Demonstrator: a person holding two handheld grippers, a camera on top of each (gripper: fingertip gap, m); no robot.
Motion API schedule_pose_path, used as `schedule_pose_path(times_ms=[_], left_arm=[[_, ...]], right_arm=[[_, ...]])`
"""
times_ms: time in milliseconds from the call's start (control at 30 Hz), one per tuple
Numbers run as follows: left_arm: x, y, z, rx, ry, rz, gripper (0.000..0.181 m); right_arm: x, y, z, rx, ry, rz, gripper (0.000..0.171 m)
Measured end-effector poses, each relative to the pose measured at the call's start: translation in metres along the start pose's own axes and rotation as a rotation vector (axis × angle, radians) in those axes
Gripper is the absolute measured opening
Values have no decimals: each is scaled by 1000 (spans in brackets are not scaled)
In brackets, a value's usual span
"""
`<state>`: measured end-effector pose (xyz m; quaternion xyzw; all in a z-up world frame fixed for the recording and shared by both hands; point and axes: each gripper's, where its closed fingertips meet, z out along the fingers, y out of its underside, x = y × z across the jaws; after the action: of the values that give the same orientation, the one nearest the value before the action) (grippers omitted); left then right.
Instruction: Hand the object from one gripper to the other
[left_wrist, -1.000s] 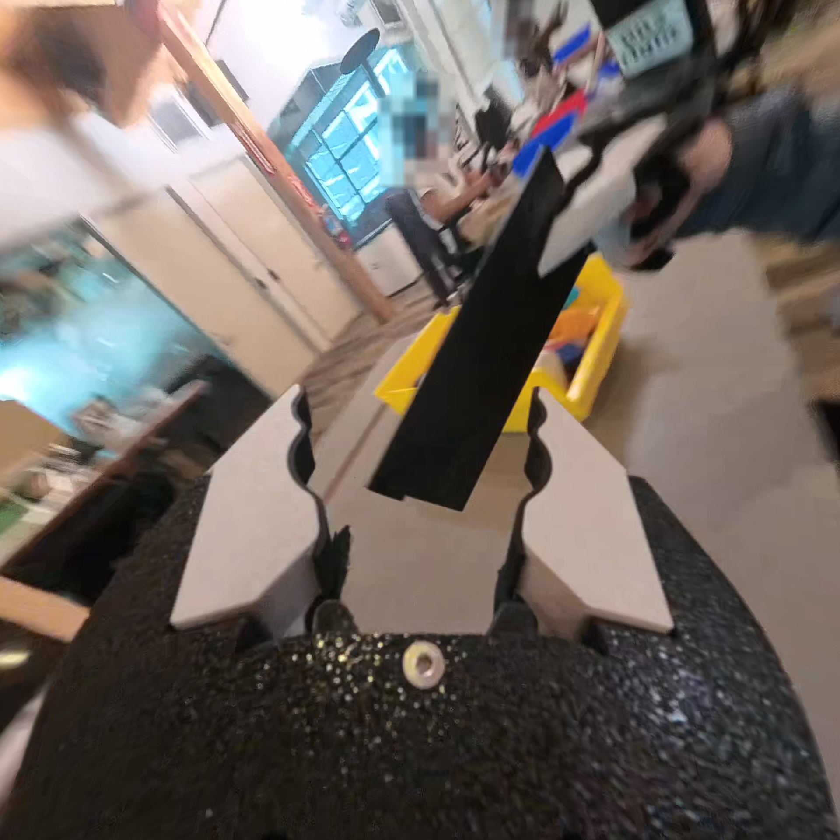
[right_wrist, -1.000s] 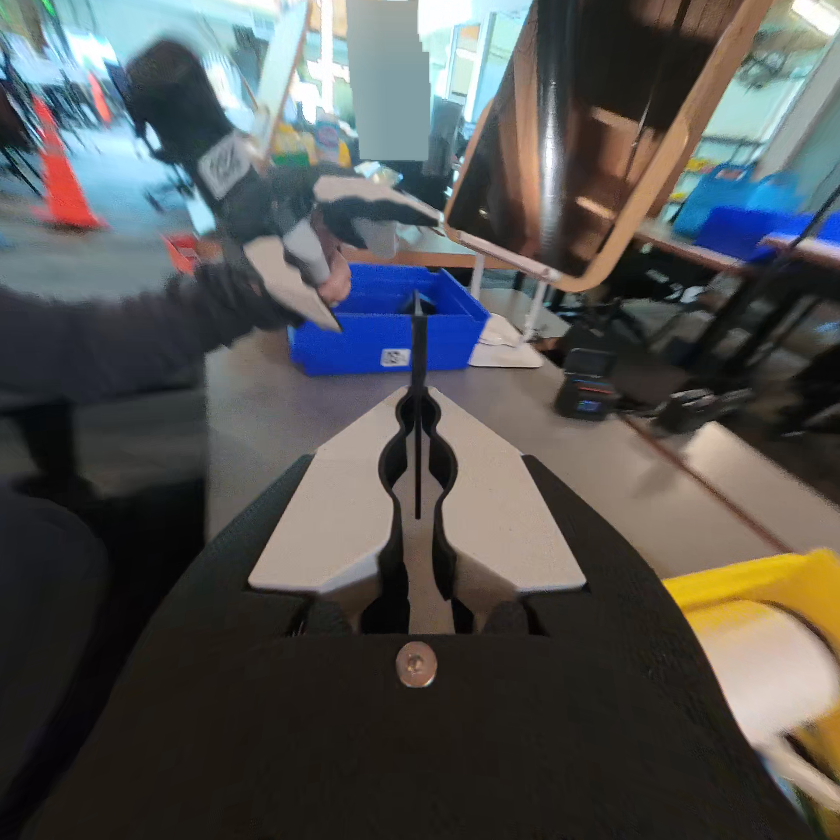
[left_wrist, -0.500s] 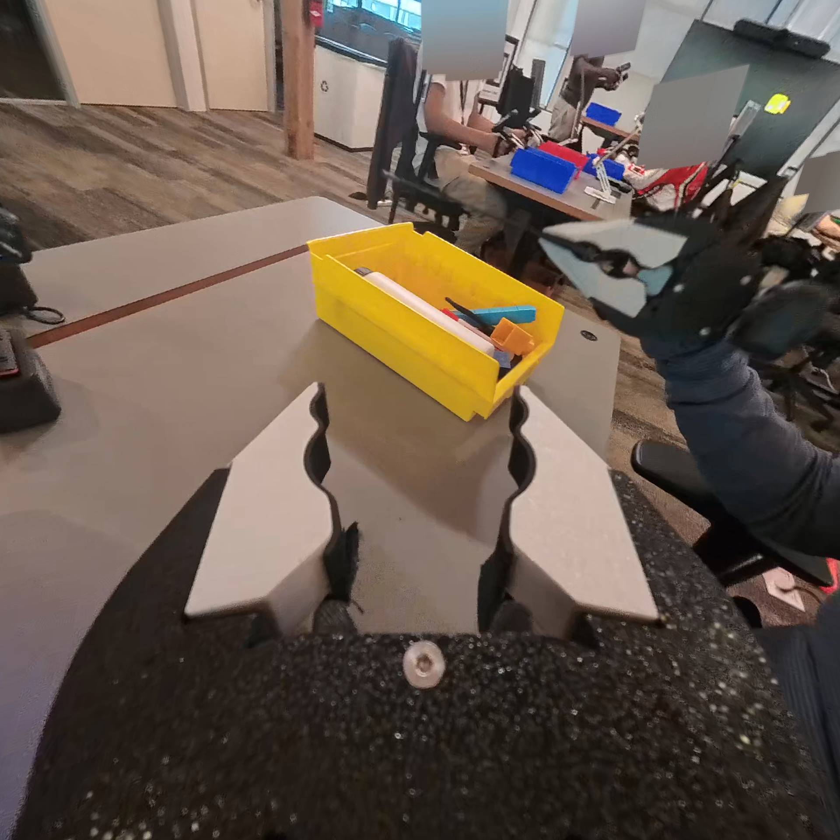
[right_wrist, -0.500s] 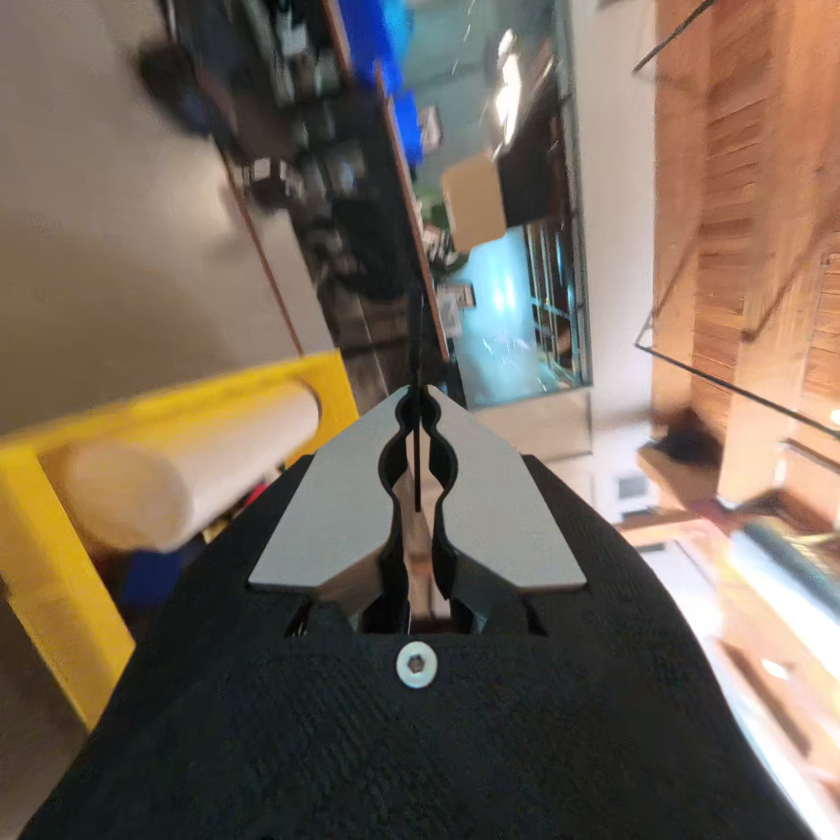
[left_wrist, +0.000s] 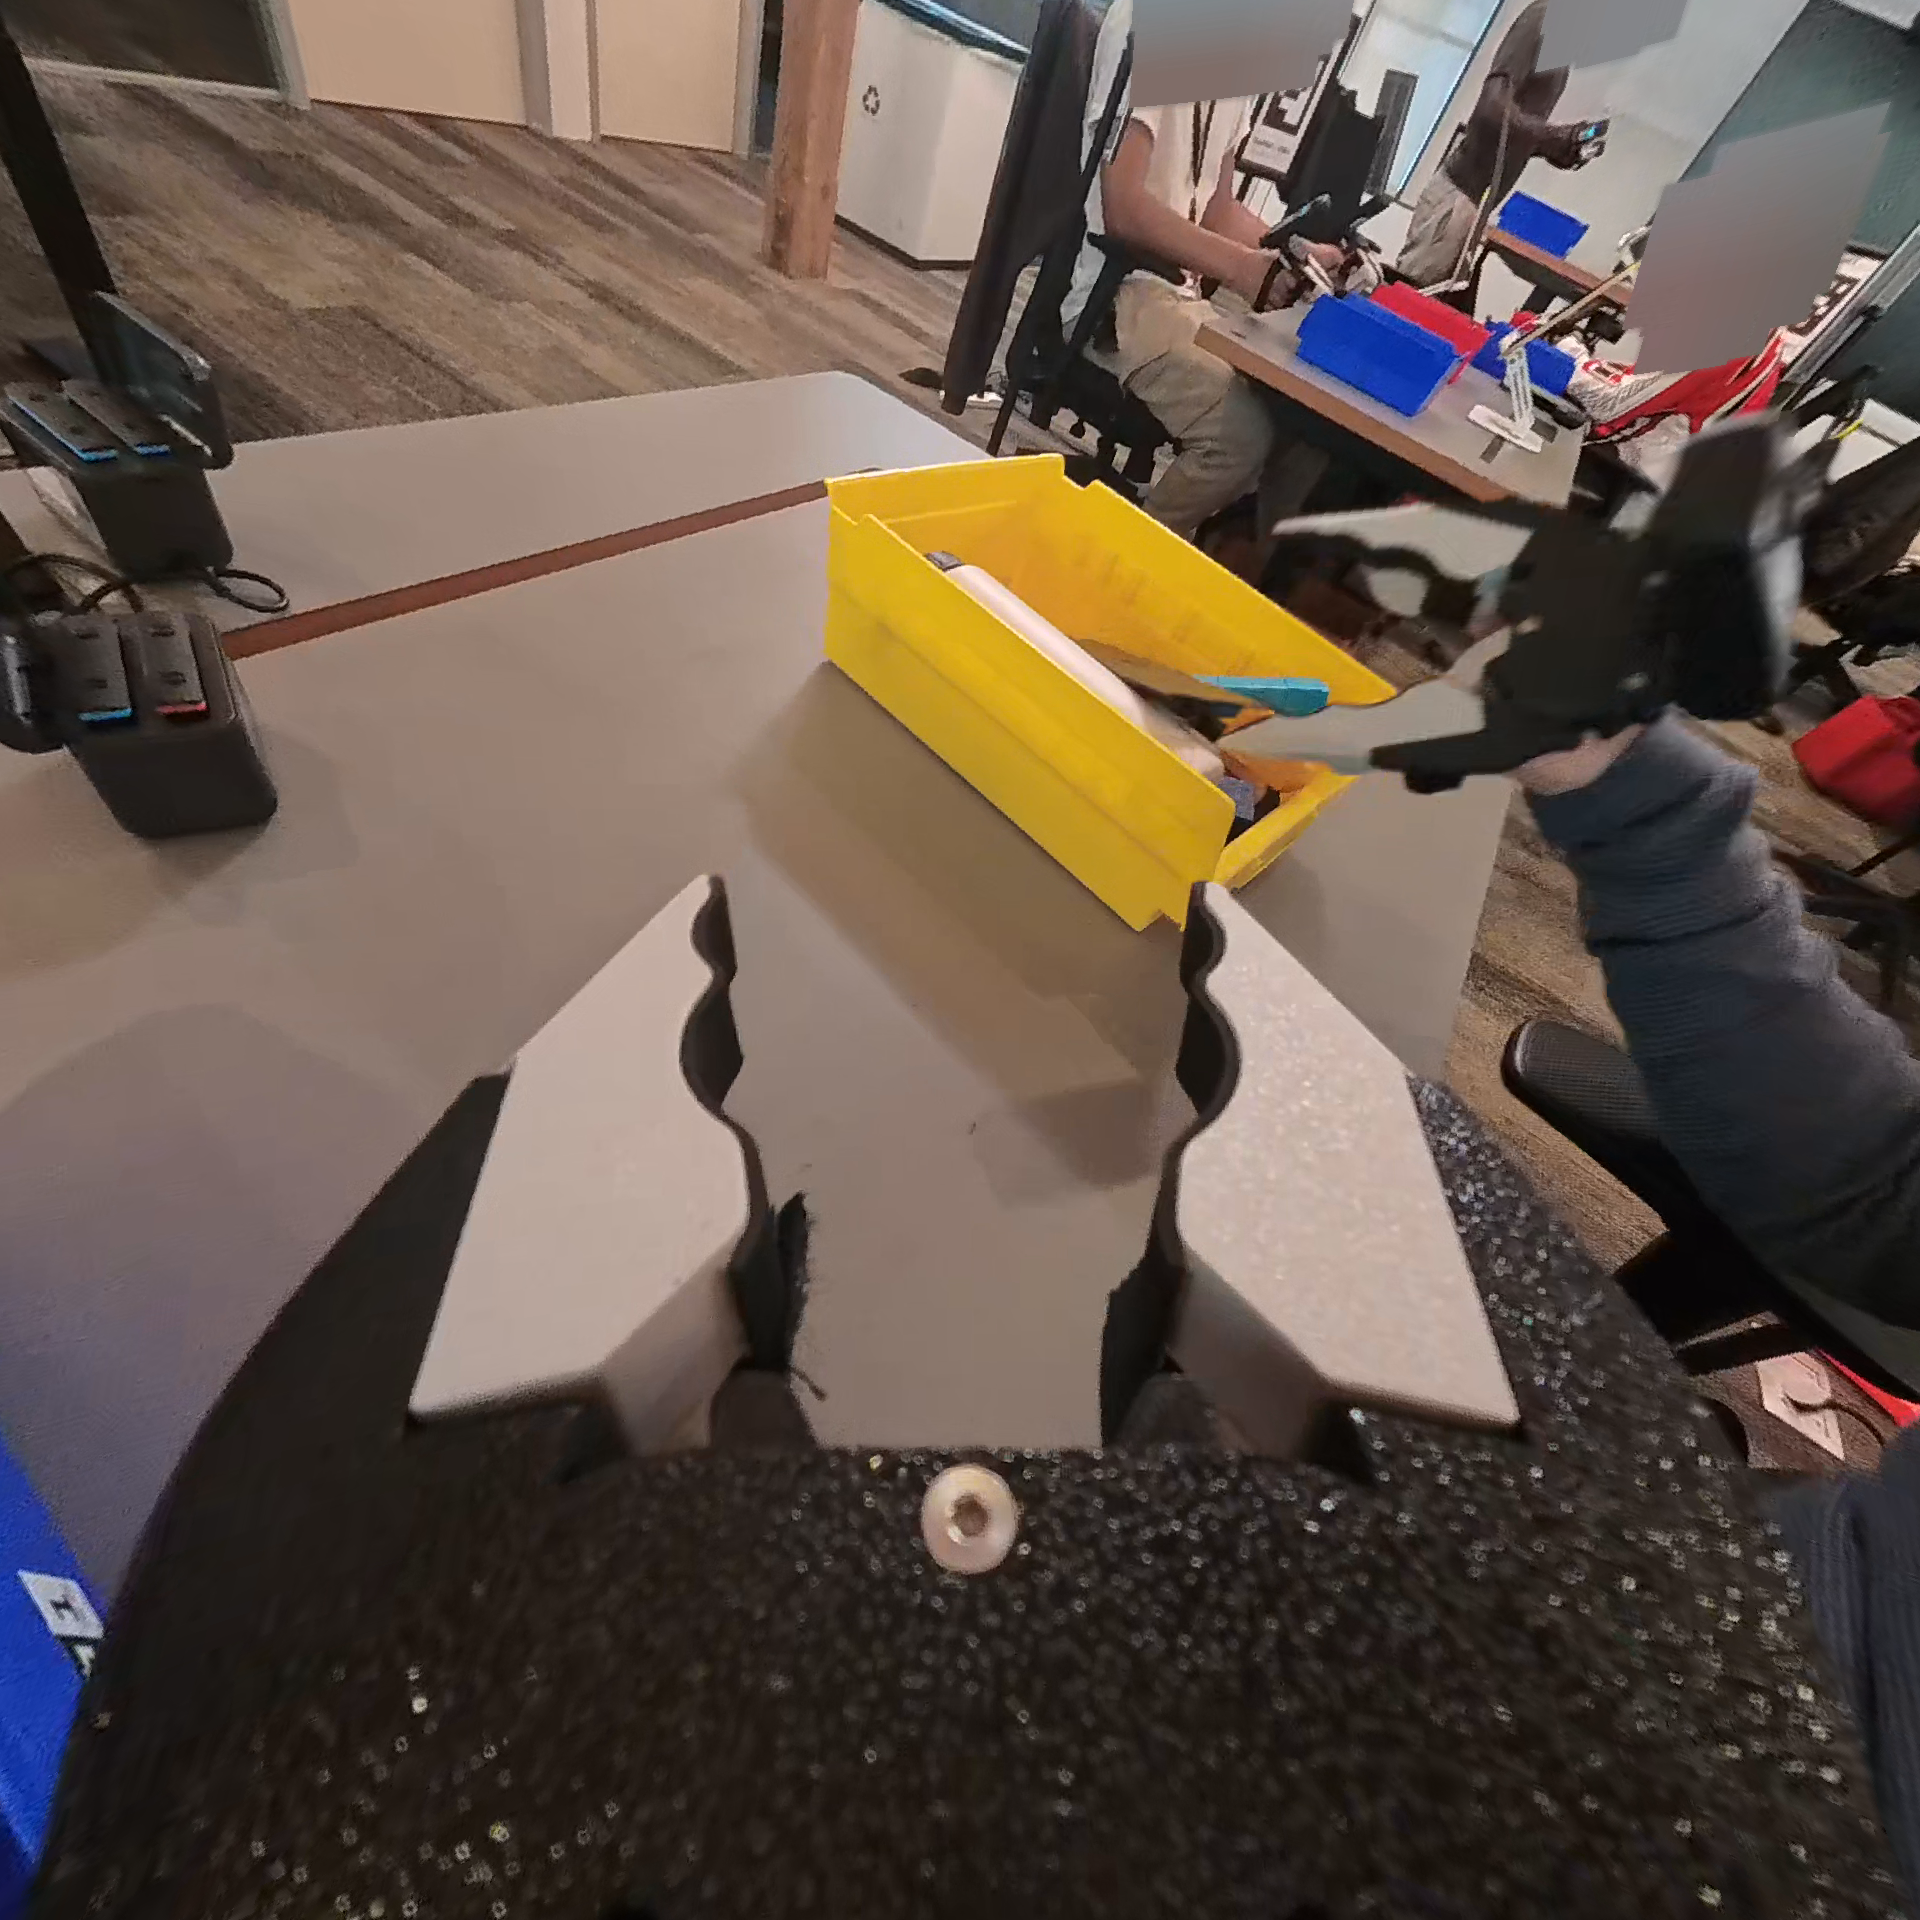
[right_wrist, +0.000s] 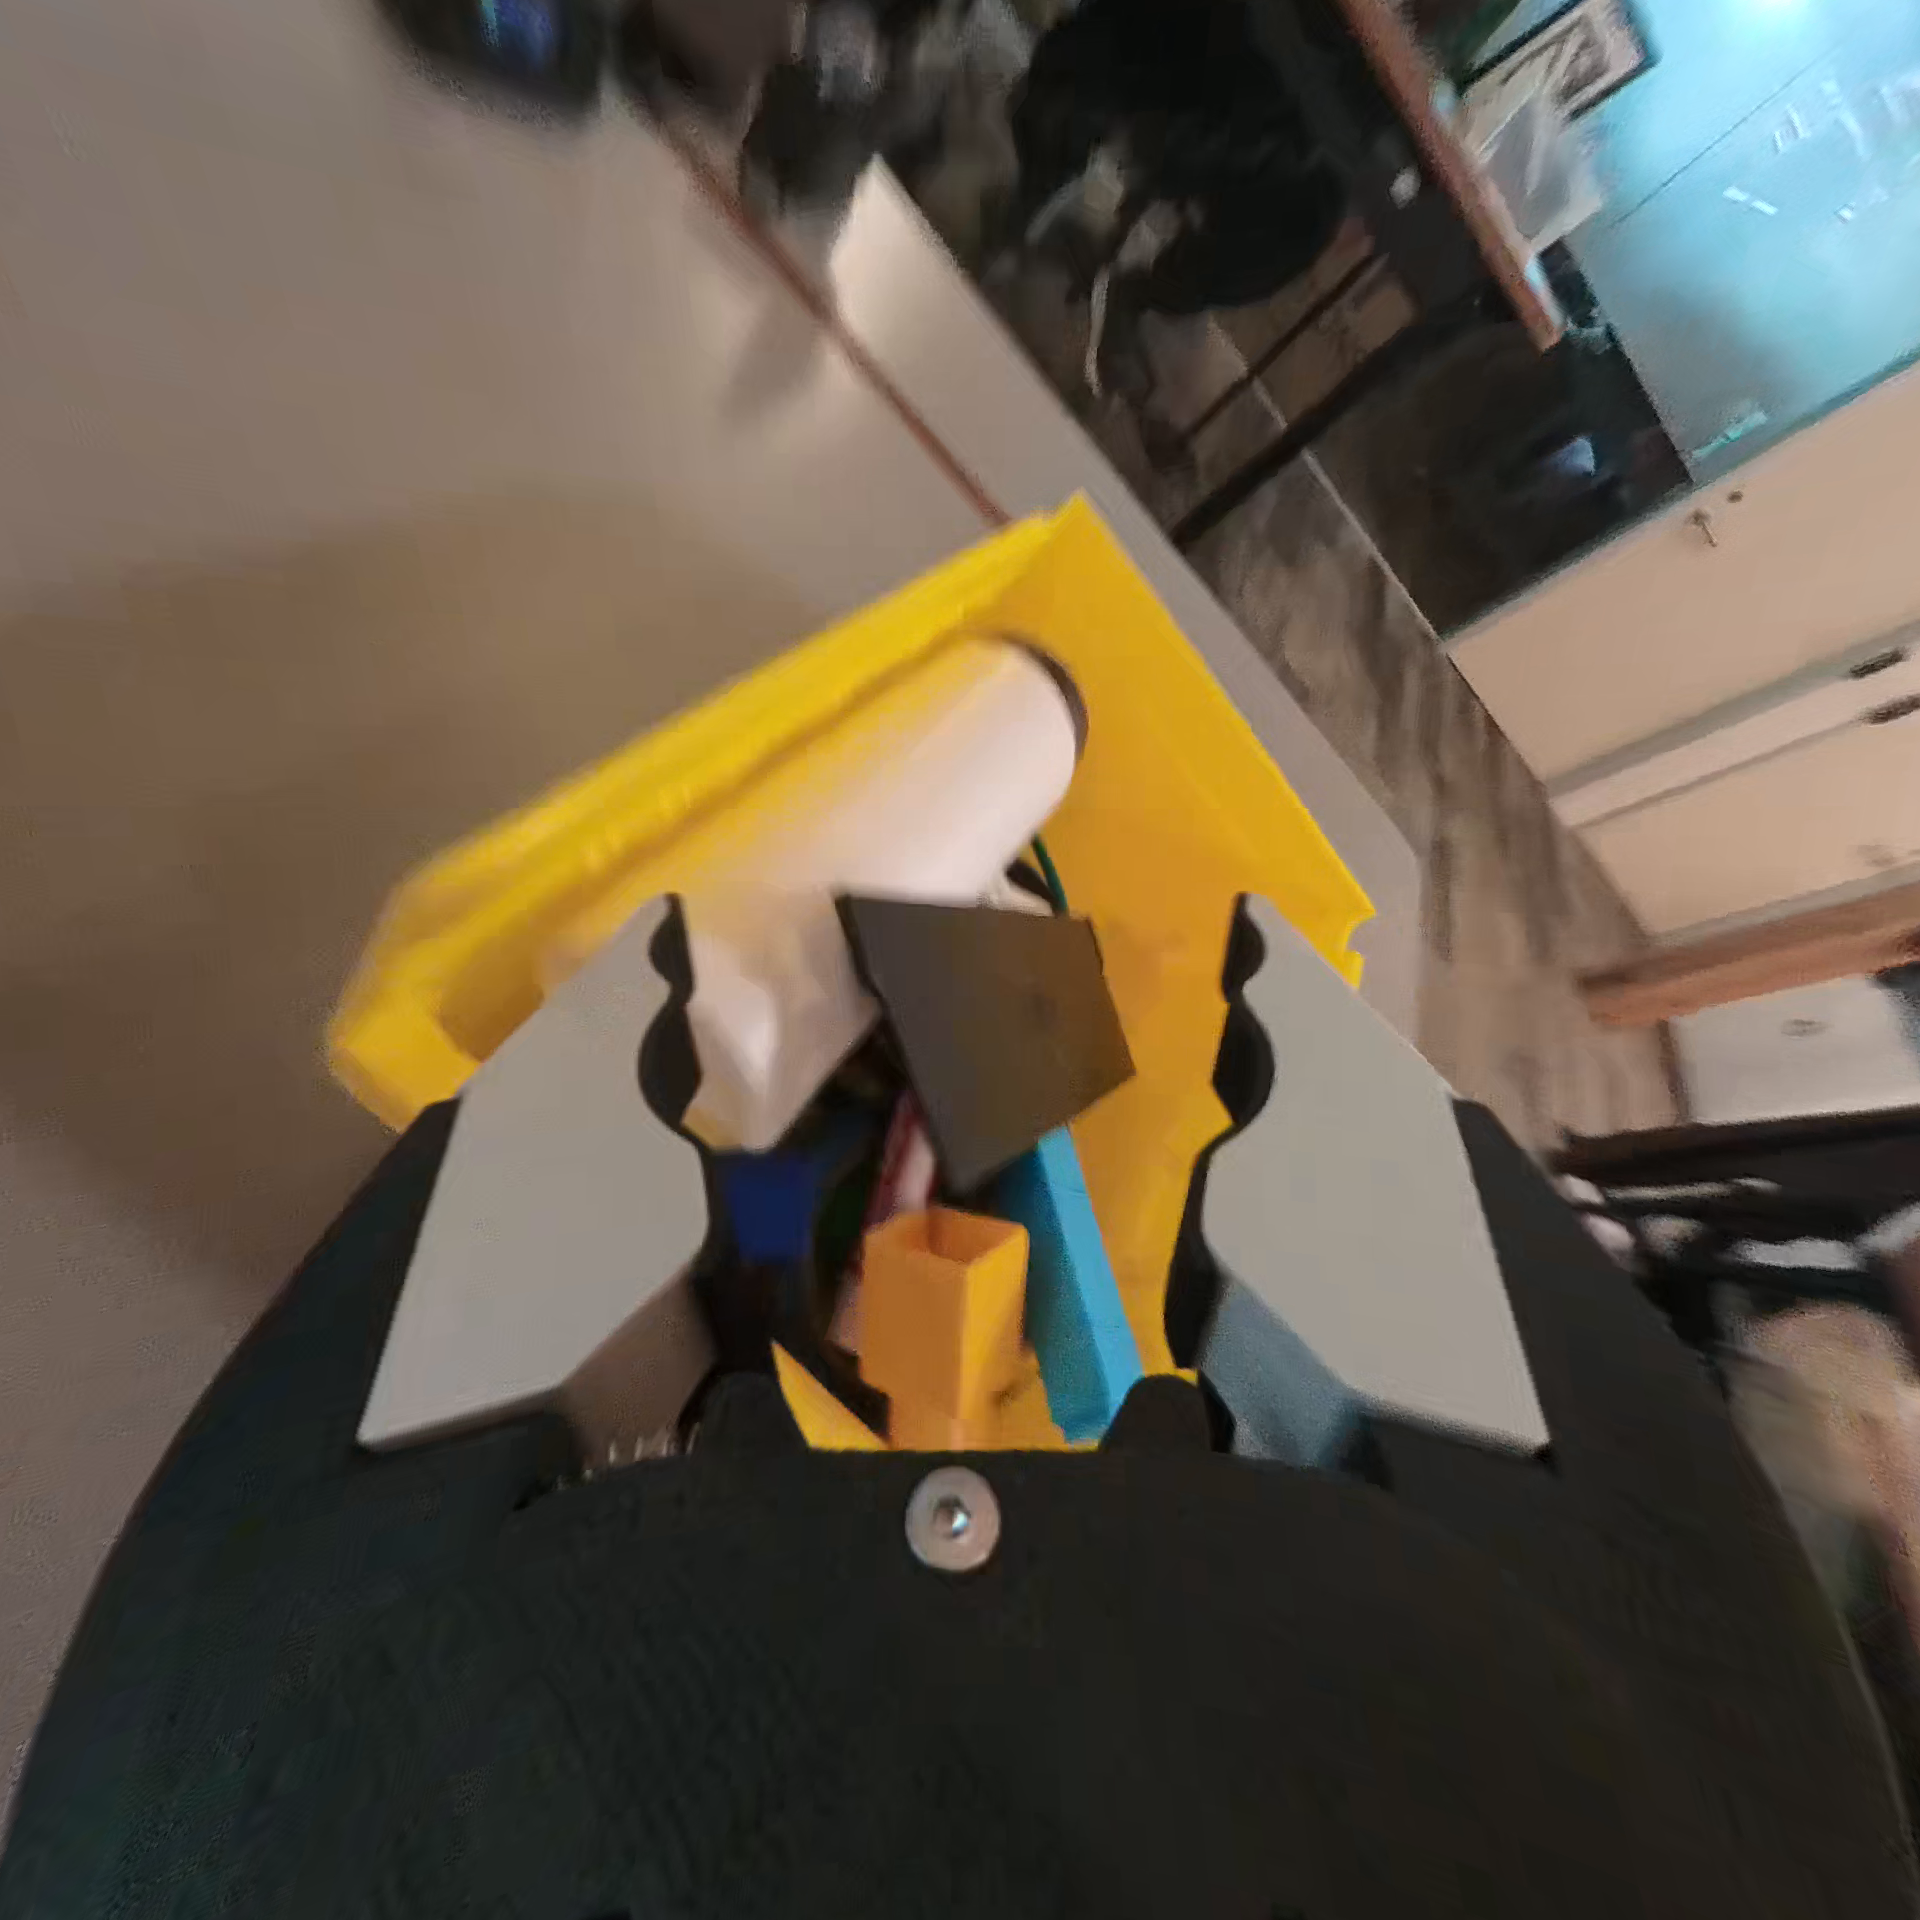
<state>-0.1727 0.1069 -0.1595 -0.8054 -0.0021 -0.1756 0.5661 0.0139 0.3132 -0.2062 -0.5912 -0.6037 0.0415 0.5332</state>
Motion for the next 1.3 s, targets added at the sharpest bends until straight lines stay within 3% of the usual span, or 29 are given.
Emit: schedule_pose_path(times_ms=[133, 200, 267, 400, 467, 533, 667, 867, 1067, 1167, 1300], left_arm=[[-4, 2, 1, -15, -31, 19, 85], [-10, 1, -3, -19, -75, 43, 86], [-30, 0, -18, -58, -190, 98, 87], [-134, -1, -118, -113, -770, 136, 77], [-166, 17, -156, -123, -860, -16, 74], [-188, 42, -169, -130, -830, -181, 71], [-224, 92, -162, -220, -804, -346, 64], [-247, 142, -144, -445, -901, -336, 69], [-251, 166, -133, -557, -926, -343, 76], [-251, 166, -131, -532, -911, -370, 75], [-248, 166, -133, -544, -876, -333, 52]], right_arm=[[2, -76, -40, 369, -114, 405, 111], [-8, -116, -66, 602, -268, 622, 101], [-16, -131, -73, 681, -371, 788, 95], [-48, -122, -48, 519, -435, 741, 95], [-57, -124, -46, 507, -462, 724, 93], [-65, -129, -47, 510, -503, 722, 90], [-80, -129, -46, 471, -537, 674, 88], [-97, -129, -44, 435, -567, 612, 87], [-105, -128, -44, 410, -605, 609, 87], [-106, -128, -44, 408, -608, 606, 87], [-108, -128, -43, 399, -616, 605, 87]])
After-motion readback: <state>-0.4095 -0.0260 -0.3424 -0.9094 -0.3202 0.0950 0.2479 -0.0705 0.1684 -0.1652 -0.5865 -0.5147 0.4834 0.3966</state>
